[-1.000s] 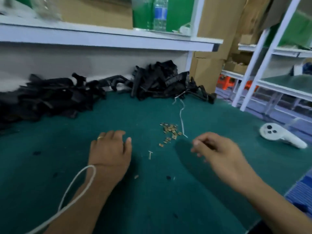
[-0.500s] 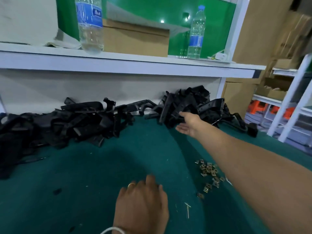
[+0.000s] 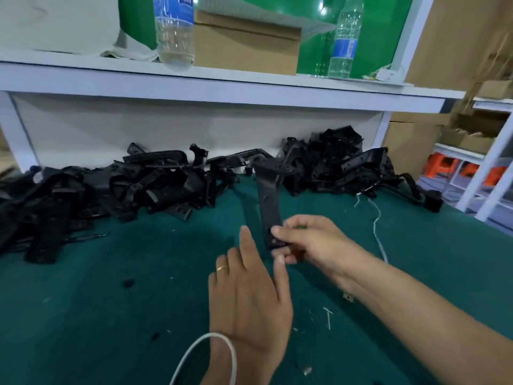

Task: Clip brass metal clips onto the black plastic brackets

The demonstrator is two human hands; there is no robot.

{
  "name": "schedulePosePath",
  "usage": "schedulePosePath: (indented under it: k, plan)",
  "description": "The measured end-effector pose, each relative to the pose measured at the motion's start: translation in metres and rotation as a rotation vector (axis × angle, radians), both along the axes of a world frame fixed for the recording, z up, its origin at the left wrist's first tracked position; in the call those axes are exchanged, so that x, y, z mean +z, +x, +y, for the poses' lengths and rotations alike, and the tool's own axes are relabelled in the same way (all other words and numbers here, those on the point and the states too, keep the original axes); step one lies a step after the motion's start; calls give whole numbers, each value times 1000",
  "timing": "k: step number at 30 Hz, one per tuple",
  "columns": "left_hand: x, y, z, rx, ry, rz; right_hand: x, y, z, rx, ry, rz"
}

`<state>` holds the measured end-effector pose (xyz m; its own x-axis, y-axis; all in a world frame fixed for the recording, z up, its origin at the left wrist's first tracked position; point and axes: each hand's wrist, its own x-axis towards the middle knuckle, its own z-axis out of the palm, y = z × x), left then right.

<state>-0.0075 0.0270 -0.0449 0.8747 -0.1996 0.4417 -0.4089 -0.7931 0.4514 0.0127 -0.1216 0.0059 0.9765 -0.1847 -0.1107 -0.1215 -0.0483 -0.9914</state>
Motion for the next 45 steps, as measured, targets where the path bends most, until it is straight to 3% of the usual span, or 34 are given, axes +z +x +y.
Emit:
schedulePosePath:
  k: [4,8,10,13,18,23,30,35,36,40,42,45]
  plan:
    - [2,-4,0,-59,-3,59,-13,-61,13,241,-341,-118]
    - [0,2,2,-131,45,76,-25,-71,10,392,-375,-126]
    - [-3,5,4,-115,173,62,-26,-65,-10,352,-367,-110]
    - [-5,6,2,-115,205,81,-20,-64,-53,280,-411,-95]
    - [-7,2,3,-121,329,-10,-23,-59,-126,-238,-891,-136]
    - [-3,-1,8,54,356,-2,-41,-51,-138,-166,-1064,-120]
    - [-7,-1,-1,-143,258,-13,-43,-34,-106,-310,-1218,-91]
    - [-7,-3,-3,-152,335,-19,-41,-36,-99,-275,-1215,-138]
    - [-8,-3,-2,-146,345,-19,-41,-37,-96,-245,-1109,-178]
    - [-7,-3,-2,-88,377,-2,-42,-37,-76,-113,-295,-293]
    - [-7,-2,-2,-79,373,-1,-44,-37,-71,-108,-224,-328]
    - [-7,-2,-1,-85,353,12,-49,-34,-68,-125,-281,-352]
